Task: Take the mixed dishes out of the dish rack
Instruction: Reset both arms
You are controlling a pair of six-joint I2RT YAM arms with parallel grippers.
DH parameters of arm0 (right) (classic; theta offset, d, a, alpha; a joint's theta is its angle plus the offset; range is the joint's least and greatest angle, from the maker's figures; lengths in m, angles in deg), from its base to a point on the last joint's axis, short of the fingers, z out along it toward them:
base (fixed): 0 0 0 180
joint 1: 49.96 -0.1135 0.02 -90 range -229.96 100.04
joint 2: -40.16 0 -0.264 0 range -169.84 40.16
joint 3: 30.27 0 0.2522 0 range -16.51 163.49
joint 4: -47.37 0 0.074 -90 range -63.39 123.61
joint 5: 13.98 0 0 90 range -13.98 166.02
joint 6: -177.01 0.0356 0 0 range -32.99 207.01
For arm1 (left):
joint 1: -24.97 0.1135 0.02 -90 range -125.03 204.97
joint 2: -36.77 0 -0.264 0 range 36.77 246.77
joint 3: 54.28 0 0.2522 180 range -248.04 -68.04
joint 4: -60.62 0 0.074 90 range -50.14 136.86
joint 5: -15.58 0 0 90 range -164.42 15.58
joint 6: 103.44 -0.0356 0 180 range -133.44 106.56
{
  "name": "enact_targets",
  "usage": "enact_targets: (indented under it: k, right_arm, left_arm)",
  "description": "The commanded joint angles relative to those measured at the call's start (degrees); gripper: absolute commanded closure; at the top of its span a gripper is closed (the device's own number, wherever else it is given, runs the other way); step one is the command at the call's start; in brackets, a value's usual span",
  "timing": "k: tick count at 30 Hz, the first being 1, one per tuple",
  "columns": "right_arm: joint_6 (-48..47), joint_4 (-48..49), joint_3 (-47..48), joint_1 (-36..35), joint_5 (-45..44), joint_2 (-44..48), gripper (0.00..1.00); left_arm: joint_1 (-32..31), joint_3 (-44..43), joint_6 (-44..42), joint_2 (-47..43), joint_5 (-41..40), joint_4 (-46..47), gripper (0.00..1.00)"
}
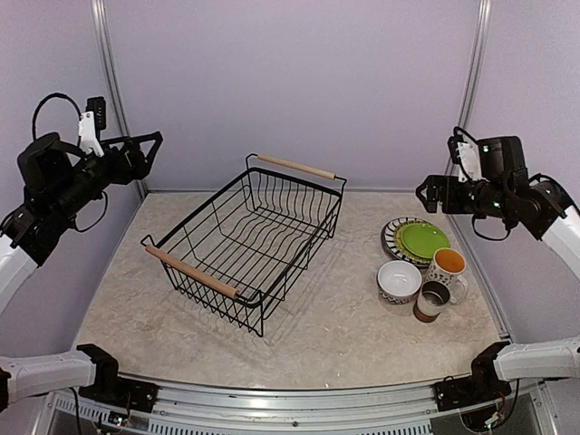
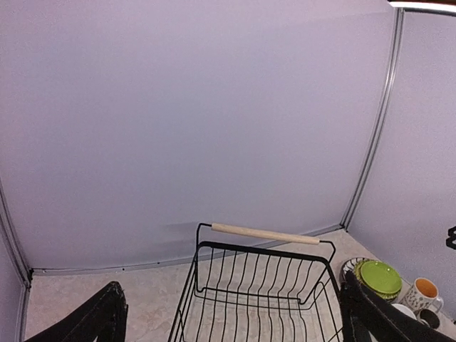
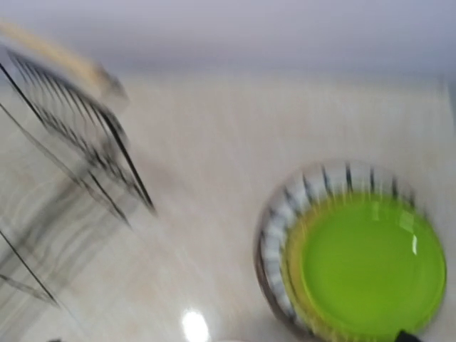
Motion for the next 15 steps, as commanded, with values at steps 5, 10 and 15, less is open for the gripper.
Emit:
enact_targets:
  k: [5,10,15]
  right_arm:
    - [-4.42,12.65,-2.17,0.47,0.82,14.42,0.00]
    - [-5.70,15.50,-3.06,0.47,0.60,19.16,0.00]
    - [-6.10,17.68,-4.05,0.50,1.33,21.93,0.00]
  left_arm:
    - [8.32,4.67,8.48,-6.84,4.17,9.77,0.01]
    - [9.00,7.39,7.57,-9.92,1.15,12.71,0.01]
    - [9.17,8.66,7.41,-10.99,0.66,14.13,0.01]
